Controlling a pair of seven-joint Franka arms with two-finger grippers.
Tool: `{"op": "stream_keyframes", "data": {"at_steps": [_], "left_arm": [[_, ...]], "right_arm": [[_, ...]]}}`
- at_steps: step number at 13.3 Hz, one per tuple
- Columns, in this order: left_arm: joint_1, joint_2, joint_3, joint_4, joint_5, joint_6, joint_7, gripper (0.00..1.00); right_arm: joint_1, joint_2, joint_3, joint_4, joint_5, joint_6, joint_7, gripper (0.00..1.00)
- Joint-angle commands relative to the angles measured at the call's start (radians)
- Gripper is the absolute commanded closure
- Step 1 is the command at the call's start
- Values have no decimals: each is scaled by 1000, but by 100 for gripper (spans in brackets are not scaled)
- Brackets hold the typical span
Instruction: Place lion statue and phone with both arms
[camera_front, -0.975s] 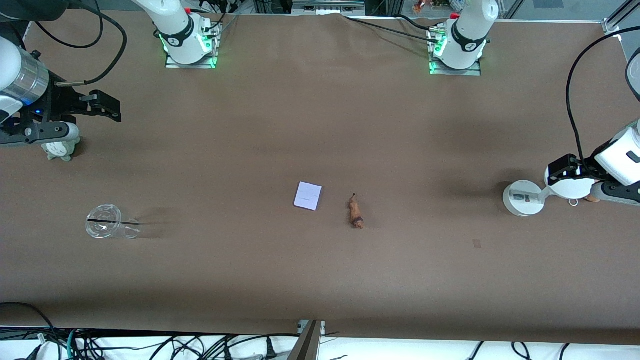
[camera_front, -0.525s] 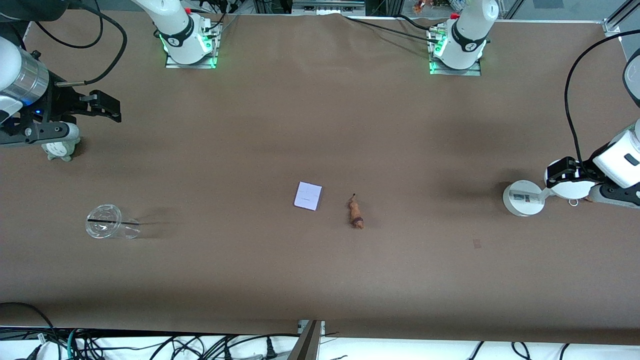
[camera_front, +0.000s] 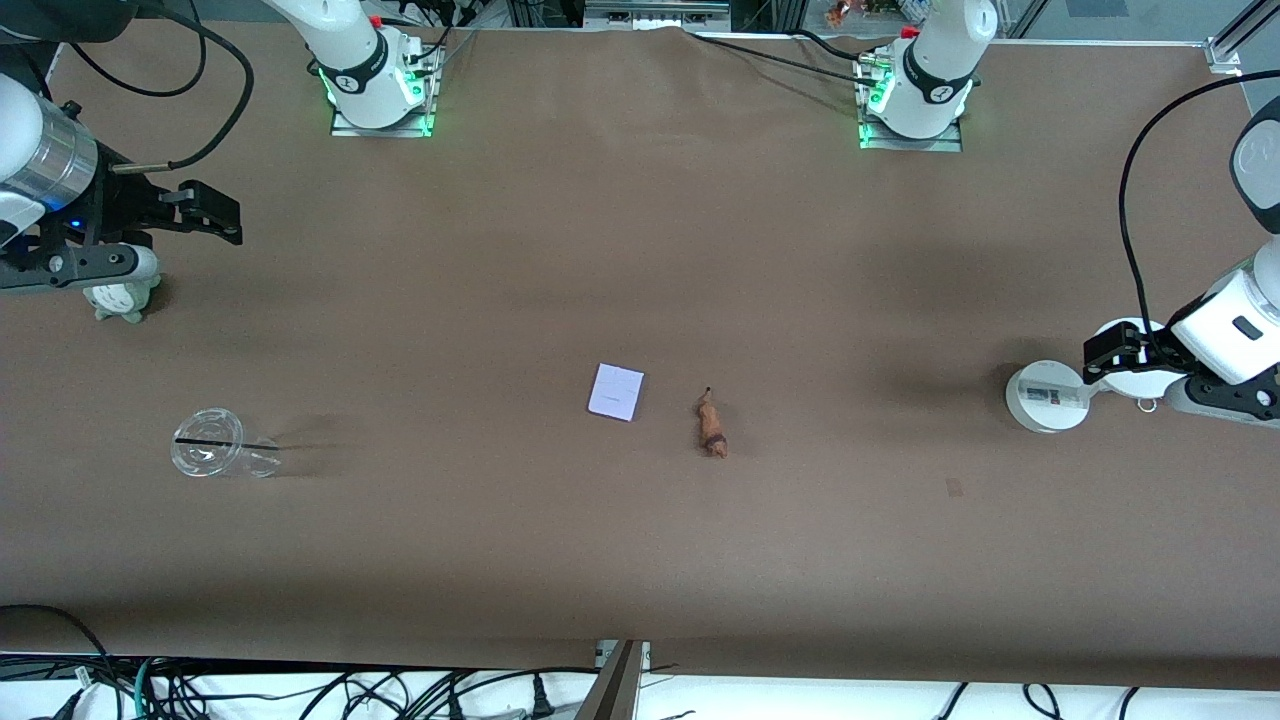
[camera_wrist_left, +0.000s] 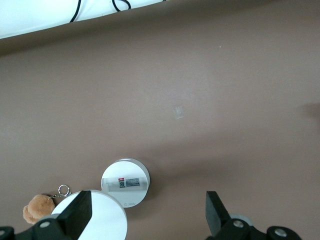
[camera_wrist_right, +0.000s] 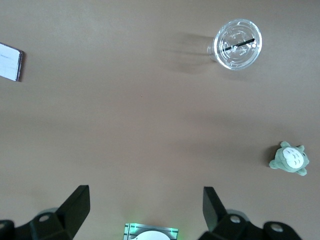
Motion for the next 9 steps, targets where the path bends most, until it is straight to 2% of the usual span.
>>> {"op": "stream_keyframes", "data": {"at_steps": [1, 9], "left_arm": [[-3, -6, -2, 0, 36, 8, -15, 0], [3, -9, -2, 0, 34, 2, -6, 0]], "right_arm": [[-14, 6, 11, 17, 4, 0, -6, 0], [-14, 7, 11, 17, 4, 0, -6, 0]]}}
